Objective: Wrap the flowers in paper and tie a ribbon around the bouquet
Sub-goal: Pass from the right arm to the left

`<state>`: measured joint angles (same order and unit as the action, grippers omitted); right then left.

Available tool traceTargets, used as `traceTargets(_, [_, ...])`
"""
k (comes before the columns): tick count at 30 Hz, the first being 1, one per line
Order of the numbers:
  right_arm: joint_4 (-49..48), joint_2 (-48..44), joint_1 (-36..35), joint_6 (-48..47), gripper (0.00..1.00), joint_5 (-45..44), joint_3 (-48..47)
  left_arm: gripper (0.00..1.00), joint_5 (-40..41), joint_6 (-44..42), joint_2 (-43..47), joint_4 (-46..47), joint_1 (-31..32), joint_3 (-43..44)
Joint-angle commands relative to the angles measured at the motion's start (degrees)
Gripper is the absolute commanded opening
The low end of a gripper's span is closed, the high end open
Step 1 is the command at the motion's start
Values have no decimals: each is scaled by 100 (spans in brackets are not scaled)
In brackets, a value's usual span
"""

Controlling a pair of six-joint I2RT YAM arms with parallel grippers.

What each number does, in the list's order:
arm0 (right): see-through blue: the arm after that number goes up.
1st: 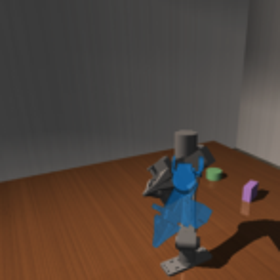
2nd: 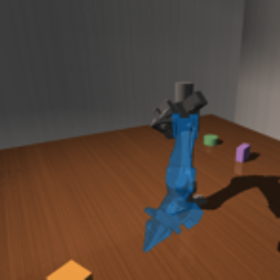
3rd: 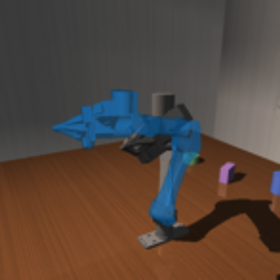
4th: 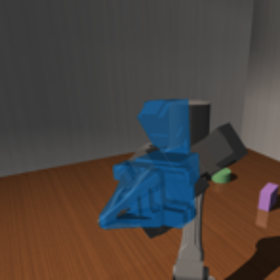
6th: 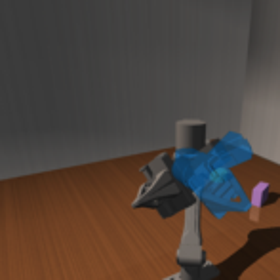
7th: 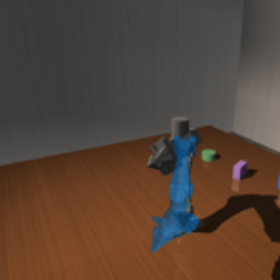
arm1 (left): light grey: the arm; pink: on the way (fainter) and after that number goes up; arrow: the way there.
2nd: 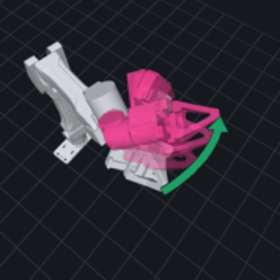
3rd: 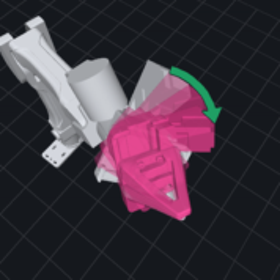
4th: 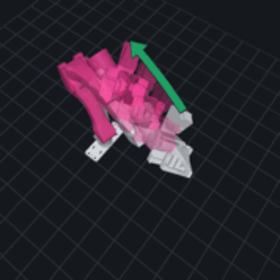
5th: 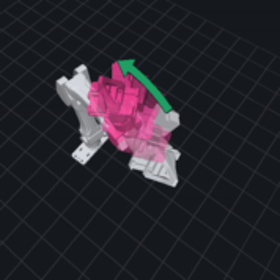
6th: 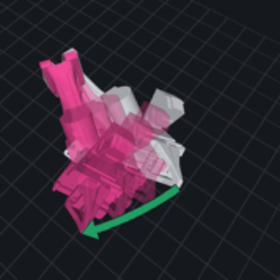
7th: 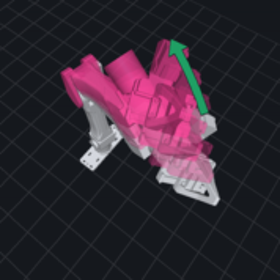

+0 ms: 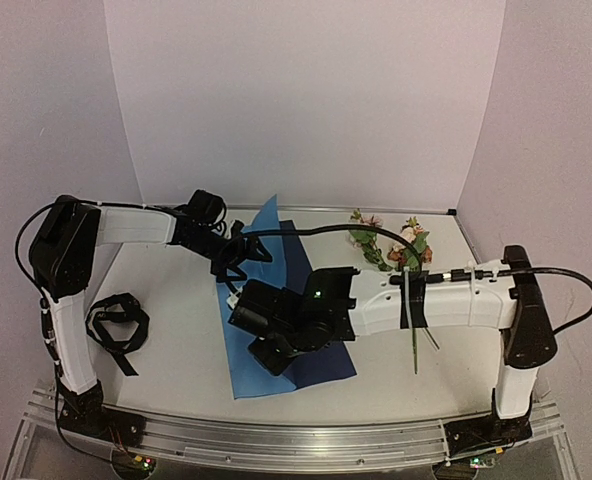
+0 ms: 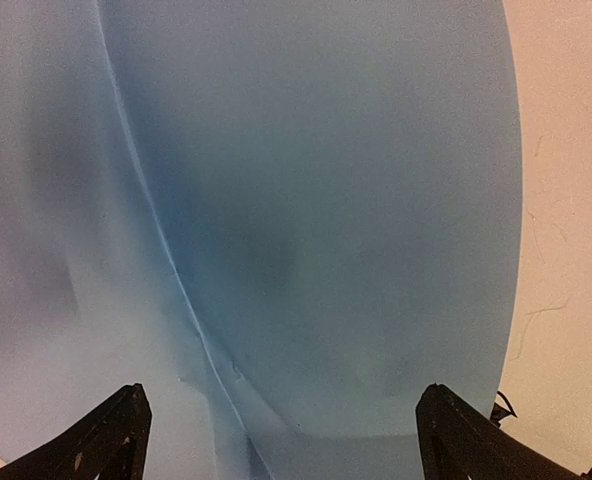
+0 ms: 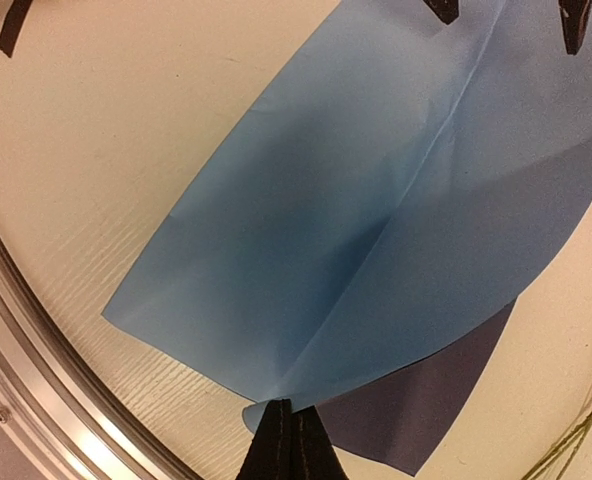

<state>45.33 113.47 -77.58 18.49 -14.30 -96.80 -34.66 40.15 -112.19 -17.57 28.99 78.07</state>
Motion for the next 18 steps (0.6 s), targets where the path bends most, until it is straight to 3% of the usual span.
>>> traceTargets(1, [187, 218, -82, -167, 0, -110, -309, 94, 313, -277, 61, -173, 36, 311])
traceTargets(8, [214, 319, -91, -201, 0, -23, -390, 97, 751, -198, 498, -65, 2, 127])
traceTargets(18, [80, 271, -100, -274, 0, 99, -210, 100, 768, 59, 1063, 382, -302, -307])
